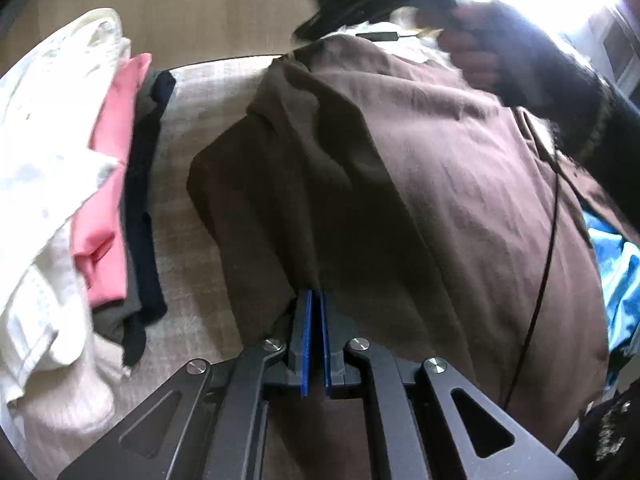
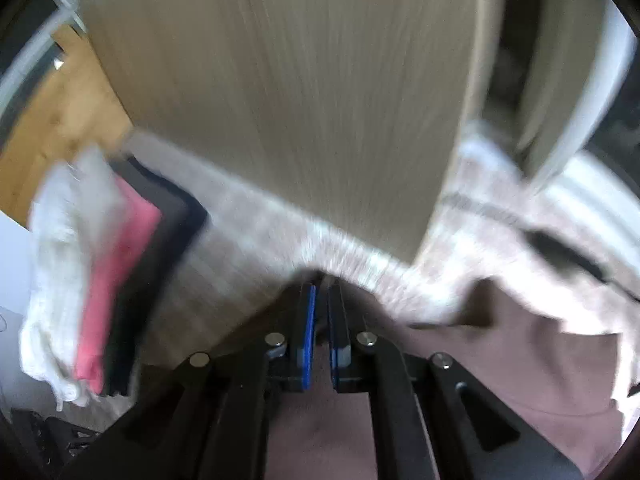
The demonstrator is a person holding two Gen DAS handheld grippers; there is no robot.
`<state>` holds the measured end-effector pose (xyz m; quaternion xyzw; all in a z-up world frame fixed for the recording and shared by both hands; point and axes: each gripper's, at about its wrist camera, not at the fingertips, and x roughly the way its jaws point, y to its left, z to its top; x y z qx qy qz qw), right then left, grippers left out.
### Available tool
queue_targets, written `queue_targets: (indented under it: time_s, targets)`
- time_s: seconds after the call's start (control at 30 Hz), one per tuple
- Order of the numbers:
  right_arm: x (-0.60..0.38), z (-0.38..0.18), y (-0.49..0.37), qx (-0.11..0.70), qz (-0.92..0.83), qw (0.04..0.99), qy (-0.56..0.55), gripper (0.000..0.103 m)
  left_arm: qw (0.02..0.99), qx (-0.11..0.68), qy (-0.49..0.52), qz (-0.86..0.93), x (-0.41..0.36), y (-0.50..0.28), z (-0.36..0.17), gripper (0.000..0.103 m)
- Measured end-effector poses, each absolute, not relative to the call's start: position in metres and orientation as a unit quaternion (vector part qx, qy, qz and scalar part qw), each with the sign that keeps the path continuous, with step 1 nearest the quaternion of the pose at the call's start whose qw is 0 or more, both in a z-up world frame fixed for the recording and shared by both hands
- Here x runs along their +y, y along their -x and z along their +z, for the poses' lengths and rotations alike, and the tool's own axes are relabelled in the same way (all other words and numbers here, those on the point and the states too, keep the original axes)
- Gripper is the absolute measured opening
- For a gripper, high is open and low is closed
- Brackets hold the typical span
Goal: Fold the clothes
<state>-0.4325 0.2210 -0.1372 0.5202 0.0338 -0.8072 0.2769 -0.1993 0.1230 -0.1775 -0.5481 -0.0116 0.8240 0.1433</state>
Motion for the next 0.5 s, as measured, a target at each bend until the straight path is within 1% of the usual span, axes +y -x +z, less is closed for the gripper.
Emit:
queue_targets:
  time_s: [0.13,0.27,0.37,0.43,0.5]
  targets:
    - [0.218,-0.129,0.388,0.059,-0.777,0.339,-0.527,0.007,0.146,-0.059,0.534,0.831,0.104,0.175,-0.152,0.004]
    - [0.200,-0.168,0.356,0.110,-0.751,0.335,-0.558,0.007,0.122,-0.082,0.524,0.839,0.085,0.134,-0.120,0.004]
    - [0.202,-0.181,0.354,0.108,-0.754,0.311,-0.569,0.007,0.071,-0.083,0.521,0.846,0.057,0.081,-0.089,0.004]
    - [0.215,-0.158,0.347,0.080,-0.768,0.304,-0.558,0.007,0.034,-0.087,0.521,0.848,0.035,0.039,-0.067,0.004]
    - [0.237,-0.123,0.332,0.041,-0.778,0.315,-0.542,0.007,0.011,-0.093,0.521,0.848,0.021,0.005,-0.052,0.004]
